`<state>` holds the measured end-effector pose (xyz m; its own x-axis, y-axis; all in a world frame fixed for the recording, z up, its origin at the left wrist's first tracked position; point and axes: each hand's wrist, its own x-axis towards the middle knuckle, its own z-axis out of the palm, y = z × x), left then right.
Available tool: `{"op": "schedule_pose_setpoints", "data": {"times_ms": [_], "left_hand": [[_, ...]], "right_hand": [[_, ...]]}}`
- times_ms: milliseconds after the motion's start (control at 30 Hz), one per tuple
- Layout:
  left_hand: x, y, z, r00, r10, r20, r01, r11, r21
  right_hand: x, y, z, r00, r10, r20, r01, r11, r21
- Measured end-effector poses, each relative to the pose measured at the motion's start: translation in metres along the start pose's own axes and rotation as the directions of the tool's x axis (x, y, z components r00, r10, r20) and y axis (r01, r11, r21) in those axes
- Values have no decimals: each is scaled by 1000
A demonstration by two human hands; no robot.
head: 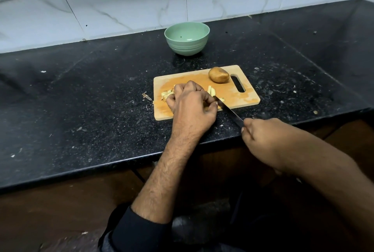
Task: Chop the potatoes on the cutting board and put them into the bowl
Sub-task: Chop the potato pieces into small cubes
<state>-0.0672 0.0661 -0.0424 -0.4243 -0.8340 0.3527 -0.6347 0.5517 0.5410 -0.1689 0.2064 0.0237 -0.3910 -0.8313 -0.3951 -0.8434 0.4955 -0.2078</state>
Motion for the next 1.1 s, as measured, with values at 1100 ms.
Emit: {"op": "schedule_pose_setpoints", "data": {"times_ms": [1100], "left_hand": [[-18, -18, -20, 991, -93, -99, 94, 996, 1]], "right_hand": [[-1, -41, 48, 986, -53, -158, 65, 995, 70]]}}
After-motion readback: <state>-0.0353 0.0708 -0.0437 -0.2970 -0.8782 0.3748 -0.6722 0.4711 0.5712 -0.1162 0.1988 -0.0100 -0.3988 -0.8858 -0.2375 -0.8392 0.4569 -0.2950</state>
